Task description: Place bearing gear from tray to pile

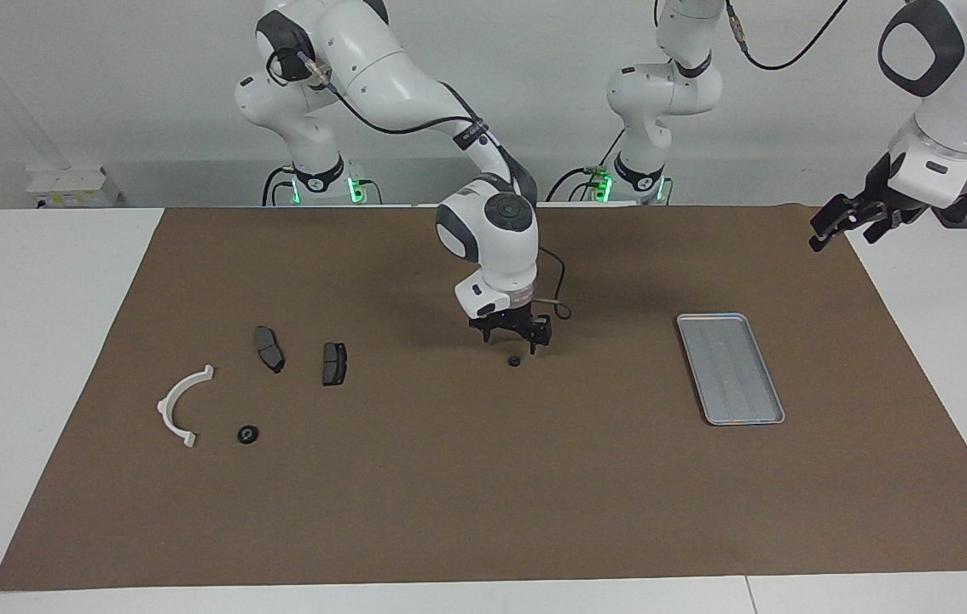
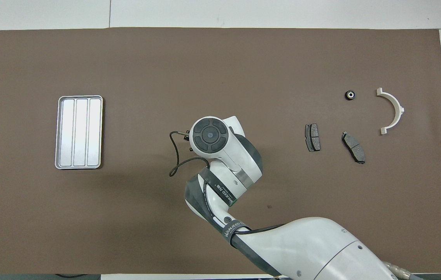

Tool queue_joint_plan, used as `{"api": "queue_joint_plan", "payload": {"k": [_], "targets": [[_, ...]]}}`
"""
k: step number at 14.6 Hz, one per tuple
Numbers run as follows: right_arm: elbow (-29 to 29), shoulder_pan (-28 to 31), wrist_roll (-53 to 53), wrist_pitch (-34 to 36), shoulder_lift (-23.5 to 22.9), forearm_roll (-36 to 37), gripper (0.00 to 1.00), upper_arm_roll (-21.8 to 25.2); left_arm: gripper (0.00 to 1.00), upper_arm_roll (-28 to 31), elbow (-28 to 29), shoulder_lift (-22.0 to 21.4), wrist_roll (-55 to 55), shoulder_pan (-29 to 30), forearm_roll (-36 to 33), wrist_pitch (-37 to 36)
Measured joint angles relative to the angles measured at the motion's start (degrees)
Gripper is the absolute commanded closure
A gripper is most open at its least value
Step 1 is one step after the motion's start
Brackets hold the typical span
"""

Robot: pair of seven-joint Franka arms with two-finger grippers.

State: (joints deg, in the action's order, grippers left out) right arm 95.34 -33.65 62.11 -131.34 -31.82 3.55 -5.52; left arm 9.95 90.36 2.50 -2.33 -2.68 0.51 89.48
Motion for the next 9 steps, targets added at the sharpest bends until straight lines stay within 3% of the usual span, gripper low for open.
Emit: {"api": "queue_joint_plan", "payload": {"k": [9], "targets": [[-8.4, -0.2, 0.0, 7.6, -4.8, 4.5, 0.06, 0.0, 0.0, 0.0, 0.0, 0.0, 0.0, 0.0, 0.0, 0.1]]}}
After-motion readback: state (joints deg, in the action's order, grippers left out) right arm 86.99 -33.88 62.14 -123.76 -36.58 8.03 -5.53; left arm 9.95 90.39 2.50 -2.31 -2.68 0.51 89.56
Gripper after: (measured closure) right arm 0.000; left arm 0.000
